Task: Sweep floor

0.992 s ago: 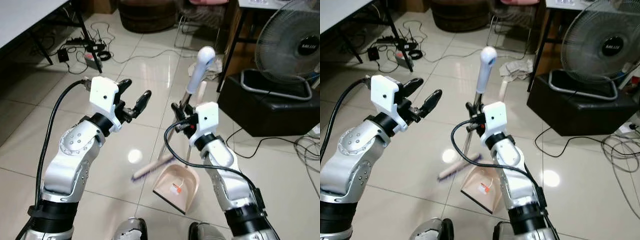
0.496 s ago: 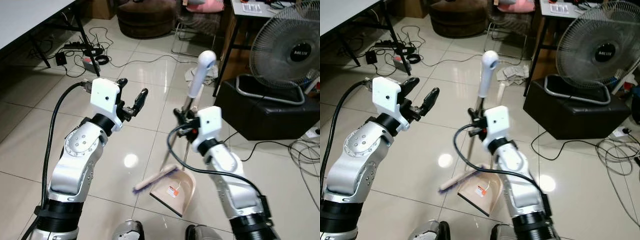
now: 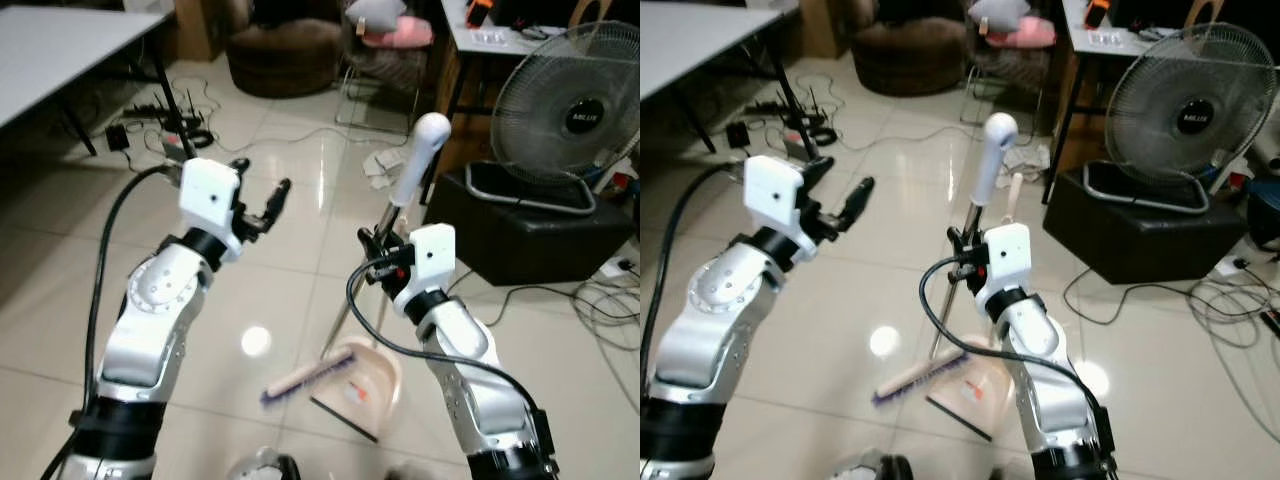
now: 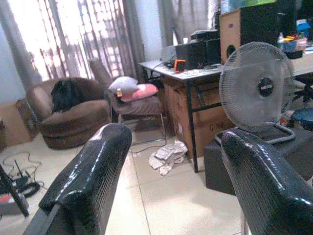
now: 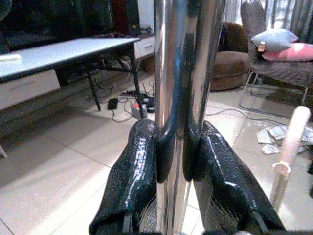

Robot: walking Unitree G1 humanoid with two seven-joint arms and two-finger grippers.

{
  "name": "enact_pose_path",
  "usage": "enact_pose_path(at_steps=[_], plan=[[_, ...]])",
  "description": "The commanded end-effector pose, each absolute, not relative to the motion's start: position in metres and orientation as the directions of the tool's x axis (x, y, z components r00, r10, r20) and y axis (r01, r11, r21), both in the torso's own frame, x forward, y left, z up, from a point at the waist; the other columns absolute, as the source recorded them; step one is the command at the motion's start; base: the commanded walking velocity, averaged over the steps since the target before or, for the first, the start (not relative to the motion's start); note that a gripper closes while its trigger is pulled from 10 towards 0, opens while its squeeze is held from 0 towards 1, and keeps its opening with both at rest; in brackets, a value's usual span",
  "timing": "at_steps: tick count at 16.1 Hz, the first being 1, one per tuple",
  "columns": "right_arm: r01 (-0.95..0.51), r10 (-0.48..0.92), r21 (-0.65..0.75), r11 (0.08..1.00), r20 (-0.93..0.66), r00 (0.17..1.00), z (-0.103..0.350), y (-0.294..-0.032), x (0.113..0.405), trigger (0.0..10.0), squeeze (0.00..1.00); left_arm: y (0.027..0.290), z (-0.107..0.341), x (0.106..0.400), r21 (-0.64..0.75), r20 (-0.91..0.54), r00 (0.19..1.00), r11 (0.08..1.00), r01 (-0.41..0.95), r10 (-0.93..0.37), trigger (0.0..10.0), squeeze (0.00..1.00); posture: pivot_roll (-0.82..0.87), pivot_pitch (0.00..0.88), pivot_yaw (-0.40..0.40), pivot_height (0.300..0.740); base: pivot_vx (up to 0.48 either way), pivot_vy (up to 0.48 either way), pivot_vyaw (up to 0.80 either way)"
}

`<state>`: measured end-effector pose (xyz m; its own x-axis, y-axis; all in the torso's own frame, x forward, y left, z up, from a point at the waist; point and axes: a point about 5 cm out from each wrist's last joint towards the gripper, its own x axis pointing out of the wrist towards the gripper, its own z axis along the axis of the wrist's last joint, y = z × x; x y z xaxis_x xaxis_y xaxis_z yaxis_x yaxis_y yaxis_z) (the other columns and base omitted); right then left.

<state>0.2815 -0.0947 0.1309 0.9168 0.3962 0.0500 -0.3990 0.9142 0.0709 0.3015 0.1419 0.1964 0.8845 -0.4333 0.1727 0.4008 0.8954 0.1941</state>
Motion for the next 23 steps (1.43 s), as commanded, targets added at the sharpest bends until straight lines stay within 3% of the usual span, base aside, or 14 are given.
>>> enact_pose_path(at_steps=[1, 4, 7, 10, 13, 16, 17, 18, 23], plan=[[-0.381, 0.374, 0.075, 0.921, 0.091, 0.923, 0.141, -0.099, 0.283, 10.0, 0.0, 0.143, 0.196, 0.303, 0.213, 0.164, 0.883, 0.89, 0.404, -0.44, 10.0, 0.0, -0.05, 0.041, 0.058, 0.74, 0.0, 0.45, -0.57], [-0.365, 0.358, 0.076, 0.928, 0.094, 0.929, 0.141, -0.101, 0.283, 10.0, 0.0, 0.136, 0.196, 0.304, 0.234, 0.156, 0.867, 0.87, 0.433, -0.473, 10.0, 0.0, -0.05, 0.038, 0.074, 0.74, 0.0, 0.413, -0.57], [-0.352, 0.345, 0.06, 0.934, 0.098, 0.933, 0.142, -0.102, 0.284, 10.0, 0.0, 0.126, 0.196, 0.303, 0.291, 0.162, 0.849, 0.846, 0.447, -0.503, 10.0, 0.0, -0.06, 0.038, 0.078, 0.74, 0.0, -0.32, -0.19], [-0.359, 0.353, 0.042, 0.933, 0.101, 0.93, 0.144, -0.102, 0.284, 10.0, 0.0, 0.126, 0.197, 0.306, 0.266, 0.173, 0.859, 0.863, 0.43, -0.481, 10.0, 0.0, -0.06, 0.04, 0.074, 0.74, 0.0, -0.48, 0.0], [-0.364, 0.362, 0.005, 0.931, 0.1, 0.927, 0.145, -0.103, 0.286, 10.0, 0.0, 0.127, 0.204, 0.308, 0.246, 0.19, 0.862, 0.873, 0.422, -0.47, 10.0, 0.0, -0.05, 0.043, 0.07, 0.74, 0.0, 0.0, 0.0], [-0.369, 0.367, -0.003, 0.929, 0.101, 0.925, 0.146, -0.103, 0.285, 10.0, 0.0, 0.121, 0.218, 0.307, 0.203, 0.237, 0.811, 0.843, 0.498, -0.536, 10.0, 0.0, -0.05, 0.043, 0.062, 0.74, 0.0, 0.0, 0.0], [-0.381, 0.379, -0.004, 0.925, 0.104, 0.919, 0.146, -0.101, 0.285, 10.0, 0.0, 0.116, 0.226, 0.305, 0.118, 0.271, 0.783, 0.826, 0.551, -0.56, 10.0, 0.0, -0.06, 0.043, 0.061, 0.74, 0.0, 0.0, 0.0], [-0.399, 0.398, -0.013, 0.917, 0.103, 0.911, 0.147, -0.098, 0.286, 10.0, 0.0, 0.111, 0.234, 0.303, 0.039, 0.311, 0.748, 0.795, 0.606, -0.586, 10.0, 1.0, -0.06, 0.042, 0.061, 0.74, 0.0, 0.0, 0.0], [-0.465, 0.468, -0.052, 0.884, 0.083, 0.88, 0.143, -0.084, 0.286, 10.0, 0.0, 0.097, 0.24, 0.297, 0.05, 0.313, 0.654, 0.7, 0.713, -0.689, 10.0, 1.0, -0.05, 0.029, 0.053, 0.74, 0.0, 0.0, 0.0]])
